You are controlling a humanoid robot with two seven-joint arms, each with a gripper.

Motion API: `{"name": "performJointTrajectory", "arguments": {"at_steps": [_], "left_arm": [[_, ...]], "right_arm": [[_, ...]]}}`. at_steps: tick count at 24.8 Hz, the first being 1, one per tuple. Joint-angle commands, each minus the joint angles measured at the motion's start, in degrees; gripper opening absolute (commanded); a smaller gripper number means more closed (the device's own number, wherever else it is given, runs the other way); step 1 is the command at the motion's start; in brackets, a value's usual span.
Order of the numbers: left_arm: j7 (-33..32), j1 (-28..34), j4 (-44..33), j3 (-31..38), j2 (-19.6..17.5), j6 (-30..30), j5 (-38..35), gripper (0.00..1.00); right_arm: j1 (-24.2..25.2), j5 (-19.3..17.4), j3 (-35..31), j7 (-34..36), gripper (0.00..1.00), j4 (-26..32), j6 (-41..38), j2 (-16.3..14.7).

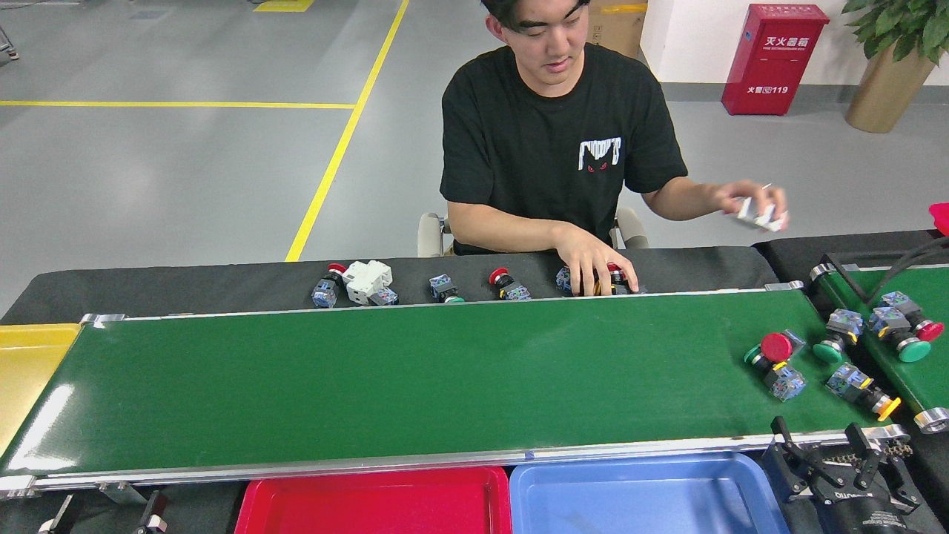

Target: Pick switch part from conveyor to tray

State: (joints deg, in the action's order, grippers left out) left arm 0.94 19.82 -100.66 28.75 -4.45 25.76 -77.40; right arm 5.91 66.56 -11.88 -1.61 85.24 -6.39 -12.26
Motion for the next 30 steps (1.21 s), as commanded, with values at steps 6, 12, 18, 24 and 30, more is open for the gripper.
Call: {"name": "performJointTrajectory", "arguments": {"at_steps": [6,12,18,24,30], "left_arm": [[-0.32,-1.19,-0.32,-0.10,-0.56,-0.28,-0.30,1.00],[-0.41,-2.60,-0.06,-2.56,-0.65,-0.54,-0.39,1.00],[-0.59,-3.04,1.26,-2.47,-0.65,-0.63,-0.30,1.00],[-0.67,-4.35,1.26,-2.56,-0.83,-0.45,-0.30,1.00],[-0.67,-4.18,1.17,-2.47,-0.83,-0.54,-0.30,1.00]], "right_arm": [[-3.00,0.32,0.45,-1.99,1.00,-0.43,0.15,0.13],[-5.20,0.50,4.76,-1.99,1.00,-2.27,2.61,0.65],[-11.71,1.81,9.77,-1.99,0.99,-8.87,5.60,1.44],[-14.61,6.65,12.32,-1.55,0.54,-12.56,5.24,1.09],[-14.43,8.23,14.60,-1.20,0.02,-11.15,3.13,0.83]]}}
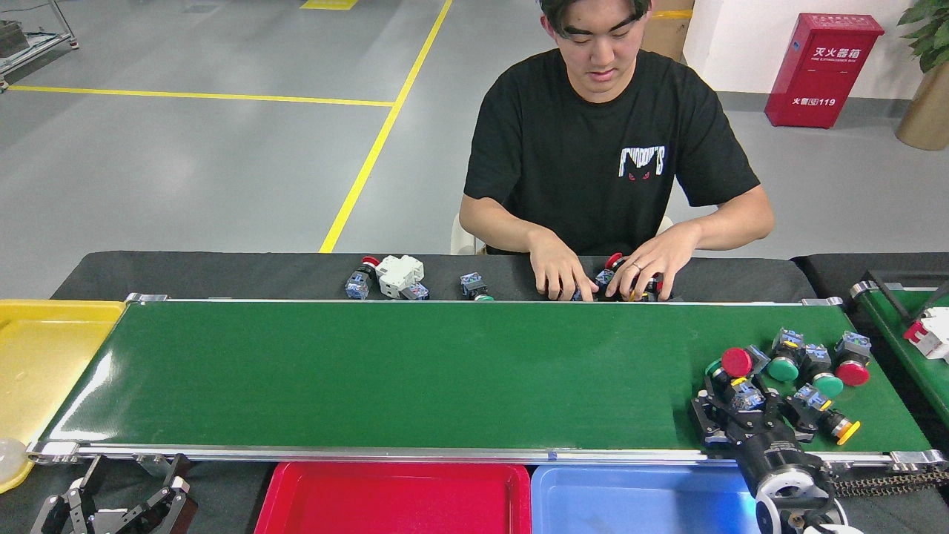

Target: Pick switch part from conveyor to tray

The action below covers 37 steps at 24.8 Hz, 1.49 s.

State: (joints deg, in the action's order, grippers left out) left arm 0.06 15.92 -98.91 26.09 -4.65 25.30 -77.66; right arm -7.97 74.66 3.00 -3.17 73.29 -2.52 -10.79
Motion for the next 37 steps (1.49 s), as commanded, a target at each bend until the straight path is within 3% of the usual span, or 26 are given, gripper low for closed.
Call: {"name": "performJointTrajectory", "arguments": {"at_steps": [1,5,9,10,11,12,13,15,20,23,24,26,29,33,37], "left_arm": [[0.20,-0.10,-0.67,0.19,-0.54,0.01,0.05,1.00],[0.20,-0.10,-0.85,0.28,-0.62,-0.08,0.05,1.00],[0.20,-0.28,-1.20,0.11,-0.62,0.01,0.05,1.00],[0.20,-0.45,-1.20,0.11,-0.62,0.01,0.05,1.00],[0.11,-0.63,-1.20,0.11,-0.62,0.10,0.05,1.00],[0.11,-0.89,-1.20,0.02,-0.62,0.10,0.05,1.00],[0.11,-1.07,-1.20,0.02,-0.62,0.19,0.05,1.00],[0.11,-1.42,-1.11,0.02,-0.71,0.19,0.05,1.00],[0.11,-0.54,-1.03,0.11,-0.80,0.27,0.05,1.00],[0.11,-0.45,-0.94,0.11,-0.80,0.27,0.14,1.00],[0.11,-0.36,-0.94,0.11,-0.89,0.27,0.14,1.00],[0.11,-0.36,-1.20,0.11,-0.71,0.27,0.14,1.00],[0.11,-0.01,-1.11,0.11,-0.62,0.27,0.14,1.00],[-0.24,0.69,-1.20,0.11,-0.36,0.27,0.14,1.00],[-0.50,0.69,-1.73,0.19,-0.19,0.27,0.23,1.00]], "right_arm": [[-0.29,0.14,-0.27,0.36,0.01,2.21,-2.05,-0.55],[4.02,0.05,1.57,0.36,0.01,11.78,-9.60,-0.11],[7.10,0.22,13.43,1.42,0.03,22.68,-19.80,-0.11],[7.01,0.49,17.04,1.59,0.12,23.30,-21.47,0.16],[6.66,1.28,20.65,1.59,0.33,23.12,-22.00,1.12],[6.13,3.56,24.33,1.59,0.73,22.42,-21.91,3.23],[6.04,5.85,25.66,1.68,0.96,21.63,-21.91,4.55],[6.48,8.49,26.53,1.68,0.99,20.40,-22.53,6.13],[7.45,6.11,24.34,1.50,0.99,22.16,-22.00,6.04],[15.97,1.01,8.08,1.59,0.94,27.34,-19.89,5.96],[20.02,0.05,2.28,1.94,0.94,28.22,-17.34,7.63],[25.37,-0.66,-8.34,5.45,0.95,28.13,-11.64,14.65],[32.06,-1.09,-17.59,10.29,0.98,28.13,-9.87,15.27],[31.97,-2.76,-19.26,10.12,0.98,28.13,-6.00,15.45],[26.00,-0.83,-19.08,3.88,0.98,28.05,-4.42,14.48]]}}
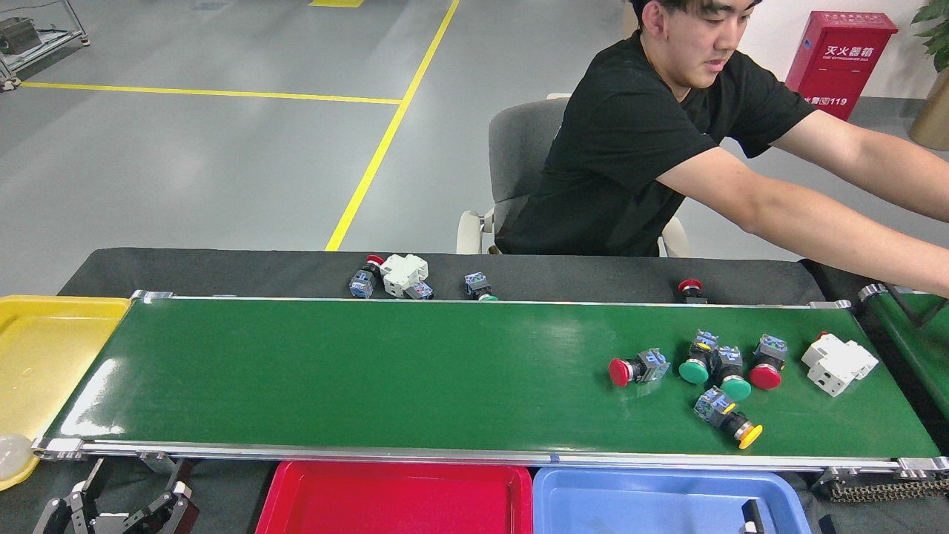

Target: Pick switch part from conveyor to tray

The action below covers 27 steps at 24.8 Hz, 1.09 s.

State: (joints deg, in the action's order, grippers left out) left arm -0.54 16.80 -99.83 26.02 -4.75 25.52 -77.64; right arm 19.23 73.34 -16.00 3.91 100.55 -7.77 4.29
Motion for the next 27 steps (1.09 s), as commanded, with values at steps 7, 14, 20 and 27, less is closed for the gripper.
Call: {"name": "performJointTrajectory", "arguments": {"at_steps": [7,14,20,27], "left_arm": [[0.10,-0.19,-0.80,1.05,-0.70,0.06,0.48,1.00],[0.10,-0.19,-1.15,1.14,-0.79,0.06,0.48,1.00],[0.10,-0.54,-0.98,0.52,-0.70,0.06,0.48,1.00],[0.10,-0.72,-0.89,0.35,-0.52,0.06,0.48,1.00]], "right_arm": [[-5.79,6.99,6.69,-7.51,0.98,-0.45,1.79,-1.04],[-13.78,10.24,13.63,-9.36,0.98,-7.12,5.48,-0.95],[-19.94,10.24,16.88,-10.41,0.85,-14.77,7.68,-1.30],[-20.20,9.98,21.01,-11.12,0.01,-14.95,7.15,-2.62]]}}
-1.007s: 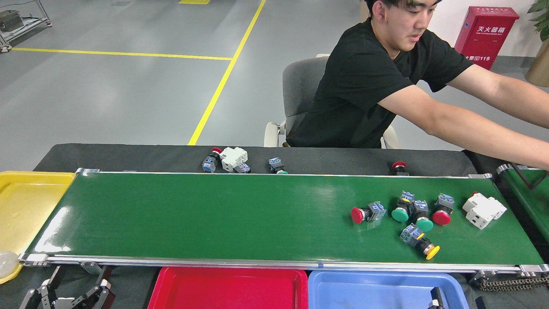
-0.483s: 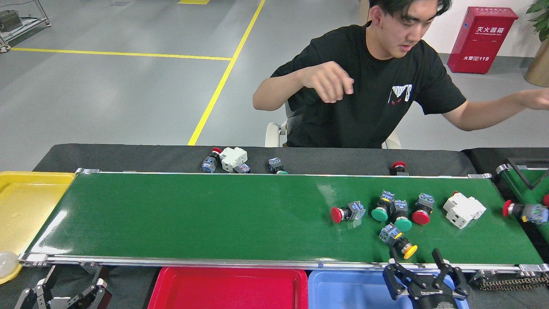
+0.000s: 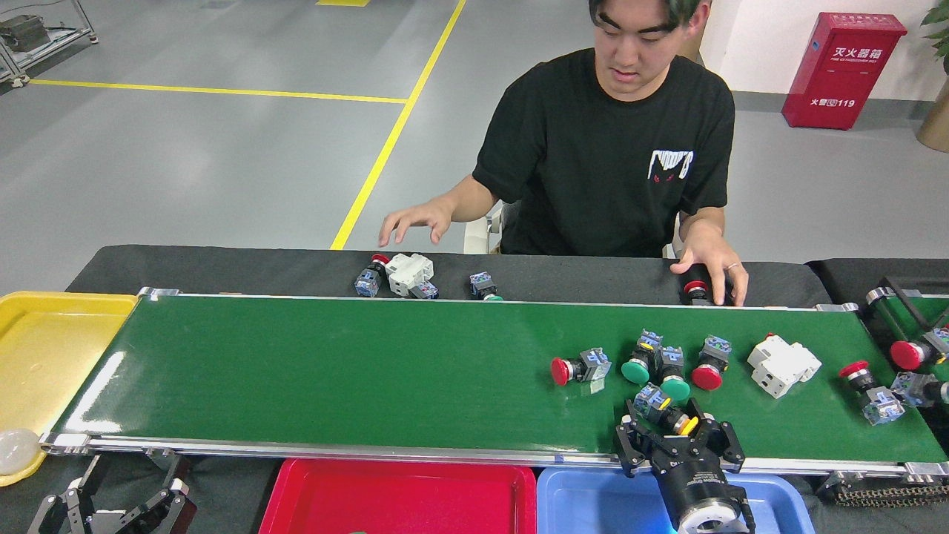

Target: Pick switch part from conveyor to tray

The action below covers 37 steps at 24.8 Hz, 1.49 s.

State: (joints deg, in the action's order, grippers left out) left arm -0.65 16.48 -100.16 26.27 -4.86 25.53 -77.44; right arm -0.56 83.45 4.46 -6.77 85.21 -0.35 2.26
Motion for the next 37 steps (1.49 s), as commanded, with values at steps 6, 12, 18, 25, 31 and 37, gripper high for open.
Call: {"name": "performJointTrajectory", "arguments": {"at_steps": [6,12,18,25,31,37], "left_arm": [[0.21,-0.66,-0.83,0.01,-0.50,0.05,0.27,1.00],[0.21,-0.57,-0.74,-0.08,-0.68,0.14,0.18,1.00],[0.21,-0.66,-0.74,-0.17,-0.76,0.22,0.27,1.00],[0.21,-3.64,-1.00,-1.13,-0.76,7.42,0.09,1.00],[0.21,-10.85,-0.56,-11.59,-3.23,18.42,-1.93,1.00],[0.04,-21.93,8.93,-28.64,-4.72,18.68,-11.42,1.00]], "right_arm": [[3.64,-0.04,10.83,0.79,0.01,7.34,-4.04,-0.68],[4.08,0.58,30.52,2.99,0.99,11.38,-4.39,-2.43],[4.78,0.14,30.00,5.63,0.99,12.69,-3.87,-3.57],[16.82,-0.65,0.91,13.71,0.97,16.21,12.57,-0.06],[14.89,-5.75,-3.93,13.71,0.97,14.89,14.33,0.29],[1.44,-0.65,-3.06,5.45,0.94,4.88,14.42,0.47]]}}
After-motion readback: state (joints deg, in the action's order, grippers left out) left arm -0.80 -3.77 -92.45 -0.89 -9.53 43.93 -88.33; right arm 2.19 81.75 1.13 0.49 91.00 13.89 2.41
